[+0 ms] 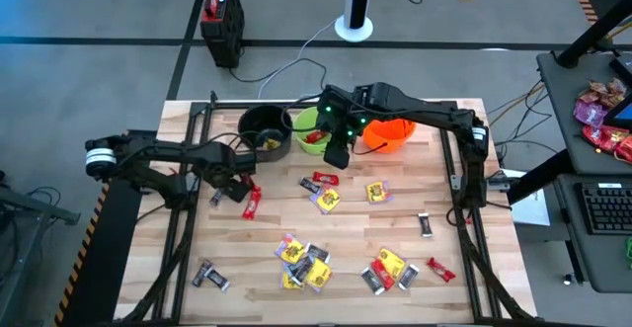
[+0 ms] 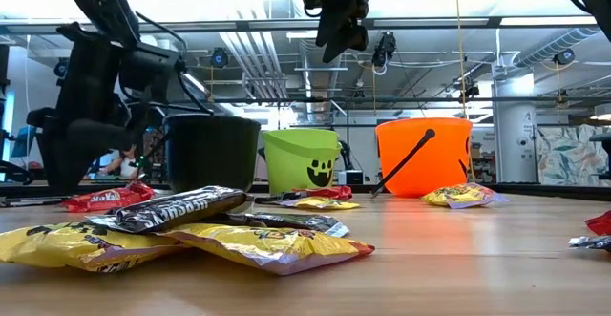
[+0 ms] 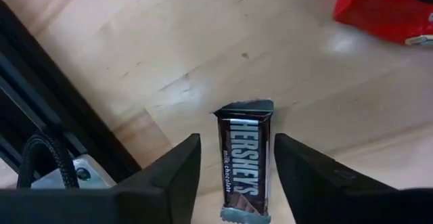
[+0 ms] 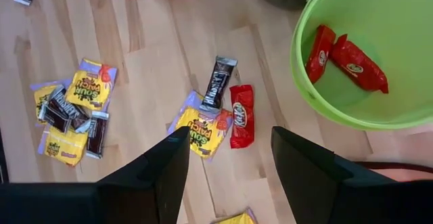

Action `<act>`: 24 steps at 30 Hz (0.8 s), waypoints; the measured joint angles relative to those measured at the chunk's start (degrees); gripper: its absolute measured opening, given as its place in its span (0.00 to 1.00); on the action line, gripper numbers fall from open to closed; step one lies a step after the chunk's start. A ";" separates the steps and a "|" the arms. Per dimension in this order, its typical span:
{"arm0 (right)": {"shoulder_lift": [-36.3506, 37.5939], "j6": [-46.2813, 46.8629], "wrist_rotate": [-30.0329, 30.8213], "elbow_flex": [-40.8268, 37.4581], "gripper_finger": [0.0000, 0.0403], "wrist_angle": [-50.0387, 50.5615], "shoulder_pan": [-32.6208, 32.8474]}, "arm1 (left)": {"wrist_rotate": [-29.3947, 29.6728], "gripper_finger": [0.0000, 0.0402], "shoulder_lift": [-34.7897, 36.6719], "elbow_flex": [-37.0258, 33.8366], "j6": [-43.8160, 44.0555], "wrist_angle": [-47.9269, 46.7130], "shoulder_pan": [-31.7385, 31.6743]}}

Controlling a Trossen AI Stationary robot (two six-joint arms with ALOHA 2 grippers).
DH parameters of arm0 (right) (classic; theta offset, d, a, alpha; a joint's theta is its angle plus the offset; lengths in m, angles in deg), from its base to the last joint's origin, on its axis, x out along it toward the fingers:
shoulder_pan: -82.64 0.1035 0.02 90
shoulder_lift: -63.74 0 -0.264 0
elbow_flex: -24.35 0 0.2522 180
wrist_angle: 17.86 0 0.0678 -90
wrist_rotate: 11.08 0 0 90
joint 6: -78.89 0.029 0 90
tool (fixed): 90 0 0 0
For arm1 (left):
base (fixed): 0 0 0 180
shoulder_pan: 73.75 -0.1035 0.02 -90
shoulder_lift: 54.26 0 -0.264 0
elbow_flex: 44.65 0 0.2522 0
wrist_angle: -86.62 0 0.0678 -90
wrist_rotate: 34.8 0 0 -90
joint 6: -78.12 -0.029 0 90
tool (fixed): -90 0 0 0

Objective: Sort candy by brand, put in halloween buckets
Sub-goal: Put the brown chocolate bar into the orange bucket

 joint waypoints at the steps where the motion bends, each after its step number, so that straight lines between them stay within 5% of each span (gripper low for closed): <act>1: -0.02 0.02 0.00 0.00 0.50 0.00 0.00 | -0.09 0.44 -0.02 0.00 -0.29 0.00 0.04; 24: -0.07 0.67 -0.02 0.00 0.50 0.04 0.00 | -4.61 0.33 2.52 -6.02 -3.13 7.34 0.54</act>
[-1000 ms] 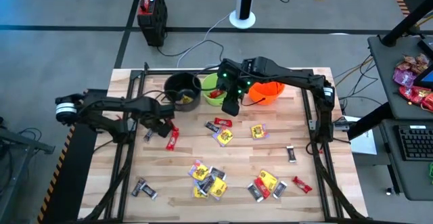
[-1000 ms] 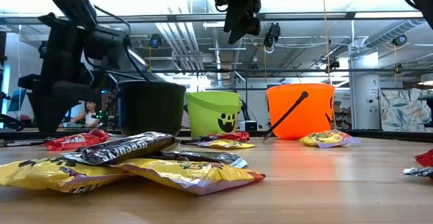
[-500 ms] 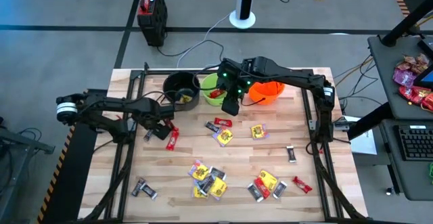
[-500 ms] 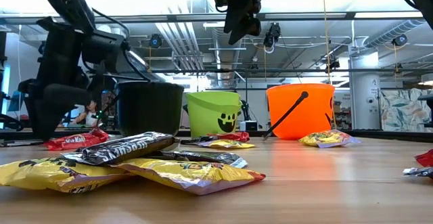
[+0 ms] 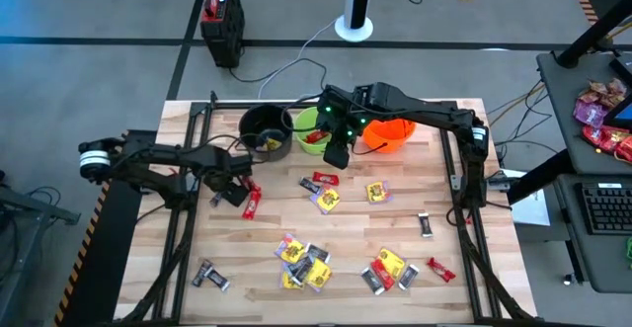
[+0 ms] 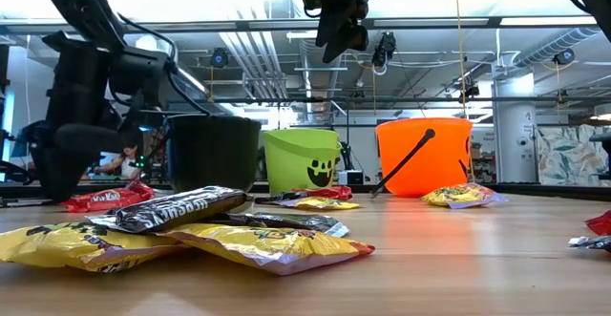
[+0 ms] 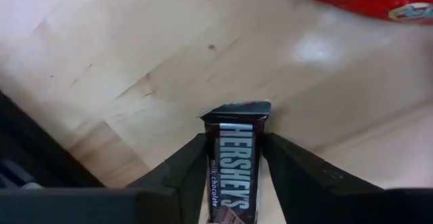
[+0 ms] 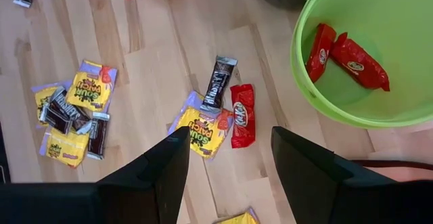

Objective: Sort candy by brand, put in halloween buckets
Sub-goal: Put the brown chocolate bar into the orange bucket

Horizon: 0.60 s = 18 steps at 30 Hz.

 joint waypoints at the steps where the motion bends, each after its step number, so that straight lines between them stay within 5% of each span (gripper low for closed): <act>1: 0.00 -0.01 0.01 0.00 0.50 0.00 0.00 | -0.16 0.31 0.14 -0.12 -0.08 0.09 0.23; 6: 0.00 -0.06 0.00 0.00 0.50 0.00 0.00 | -0.13 0.17 0.61 -0.16 -0.74 0.03 1.35; 14: 0.00 -0.68 0.00 0.00 0.50 0.02 0.00 | -0.59 0.16 0.94 1.18 -2.05 -1.27 1.40; 18: 0.00 -0.68 0.00 0.00 0.50 0.02 0.00 | -1.80 0.07 2.61 4.52 -3.28 -4.61 1.44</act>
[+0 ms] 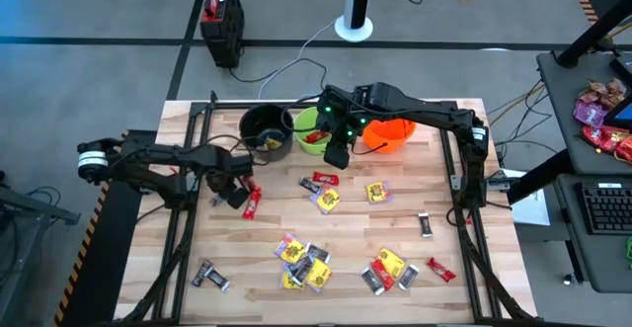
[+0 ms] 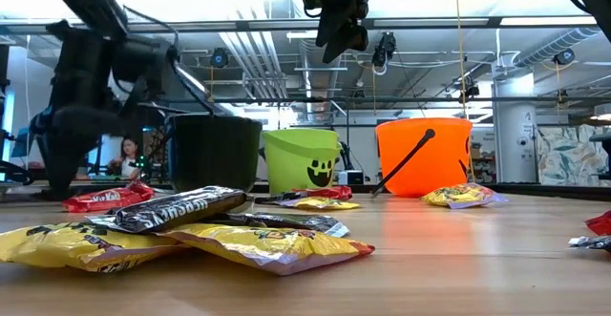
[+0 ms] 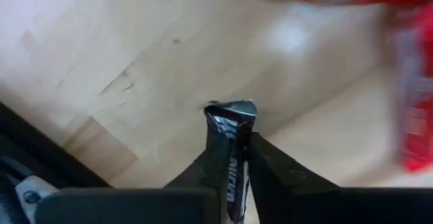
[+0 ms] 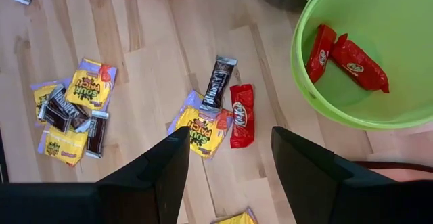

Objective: Sort candy by brand, put in halloween buckets
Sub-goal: Put the brown chocolate bar into the orange bucket

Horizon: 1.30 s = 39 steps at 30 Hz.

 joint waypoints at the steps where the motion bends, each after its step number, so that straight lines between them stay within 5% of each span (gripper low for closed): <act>1: 0.00 0.00 0.01 0.00 0.50 0.00 0.00 | -0.54 0.05 0.81 0.83 -0.24 -0.76 -0.02; 17: 0.00 -0.76 0.01 0.00 0.50 0.03 0.01 | -9.55 0.00 16.33 5.37 -1.65 -3.39 1.66; 25: 0.00 -0.79 0.00 0.00 0.50 1.41 0.53 | -4.29 0.01 17.84 2.38 10.31 -2.11 4.44; 39: -0.02 -0.81 -0.02 0.00 0.50 1.75 1.59 | 2.34 0.40 8.25 -2.13 15.75 5.53 8.73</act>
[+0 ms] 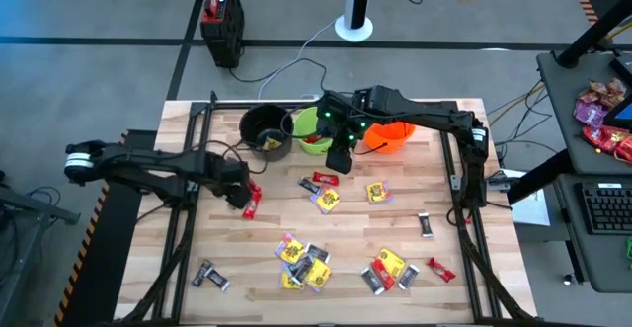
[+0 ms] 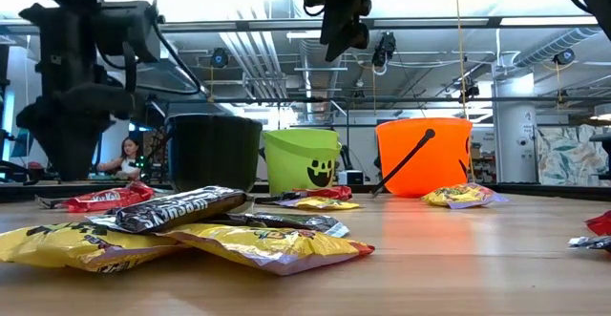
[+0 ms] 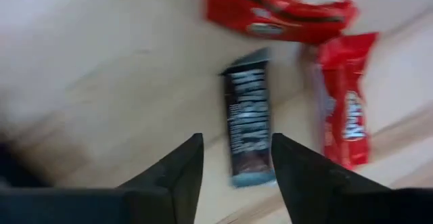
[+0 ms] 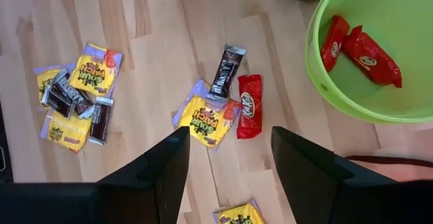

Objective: Sort candy by brand, put in halloween buckets
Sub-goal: Put the brown chocolate bar into the orange bucket

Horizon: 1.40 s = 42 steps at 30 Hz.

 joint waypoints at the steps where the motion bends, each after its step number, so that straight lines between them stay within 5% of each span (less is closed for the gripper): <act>1: 0.02 0.00 0.00 0.00 0.50 0.02 0.07 | -0.47 0.41 -0.19 -0.85 -0.04 2.29 0.41; 12: 0.02 -0.02 0.00 0.00 0.50 -0.02 0.46 | 1.27 0.36 -2.40 -7.33 1.45 8.14 2.86; 23: 0.02 -0.02 0.00 0.00 0.50 -0.06 0.46 | 0.21 0.06 -0.57 -6.85 0.25 6.76 4.53; 35: 0.02 -0.66 -0.02 0.00 0.50 -0.17 0.46 | -2.28 0.00 4.94 0.71 -1.62 -5.83 7.40; 42: 0.02 -0.55 -3.70 0.00 0.50 -6.24 2.39 | 1.65 0.00 11.72 13.34 -9.90 -0.99 9.94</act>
